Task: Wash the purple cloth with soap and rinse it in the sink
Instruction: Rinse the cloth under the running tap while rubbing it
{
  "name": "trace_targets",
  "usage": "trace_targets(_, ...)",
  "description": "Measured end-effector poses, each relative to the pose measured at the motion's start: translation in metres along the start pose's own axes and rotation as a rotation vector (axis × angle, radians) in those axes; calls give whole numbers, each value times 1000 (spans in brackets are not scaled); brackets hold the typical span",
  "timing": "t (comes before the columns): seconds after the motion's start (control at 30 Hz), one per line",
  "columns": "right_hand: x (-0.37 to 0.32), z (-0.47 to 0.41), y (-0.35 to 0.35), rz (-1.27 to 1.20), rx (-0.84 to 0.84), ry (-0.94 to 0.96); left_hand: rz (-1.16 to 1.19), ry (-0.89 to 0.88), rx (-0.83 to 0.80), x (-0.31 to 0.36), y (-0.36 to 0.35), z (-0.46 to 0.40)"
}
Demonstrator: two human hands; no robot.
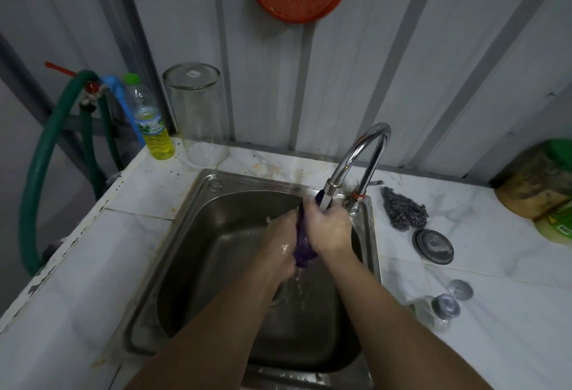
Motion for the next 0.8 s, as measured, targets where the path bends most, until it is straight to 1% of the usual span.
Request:
trace_targets(0.07,10,-9,-4,-15,-31,-119,15,-22,2,3,-1,4)
trace_targets(0.13,29,-11,-8,-85,-7,-261,91,-10,-9,2,0,6)
trace_targets(0.23,64,-2,-8,-300,20,-545,174,11,-3,1,8,4)
trace_targets(0.27,71,0,-7,-371,23,-599,183,-8,19,3,14,-1)
trace_targets(0.3,74,-1,-5,-423,30,-605,191,-29,39,6,20,-4)
trace_targets(0.37,71,-5,1,-517,46,-535,166,-85,67,13,30,-9)
trace_targets(0.43,60,-6,7,-578,37,-408,27,-98,95,13,37,-13)
trace_targets(0.5,45,-3,13,-560,19,-266,-128,-54,84,10,37,-12)
trace_targets(0.6,31,7,16,-531,-49,-119,-184,43,-18,6,24,1)
trace_targets(0.67,24,23,13,-453,-121,-53,-194,36,-28,7,14,2)
trace_targets(0.7,21,32,13,-370,-136,1,-188,19,16,12,12,2)
trace_targets(0.73,17,42,14,-276,-123,90,-186,7,74,15,13,-2)
trace_targets(0.8,0,65,21,-116,-47,362,-190,-7,131,18,16,-8)
Point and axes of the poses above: each hand's wrist, its own z-axis away from the middle knuckle, its own y-axis out of the back of the hand, x = y × z, the point moved 8 cm from there along -z, towards the middle knuckle, and after that the axes turned 12 degrees about x, right-handed, at the moved point
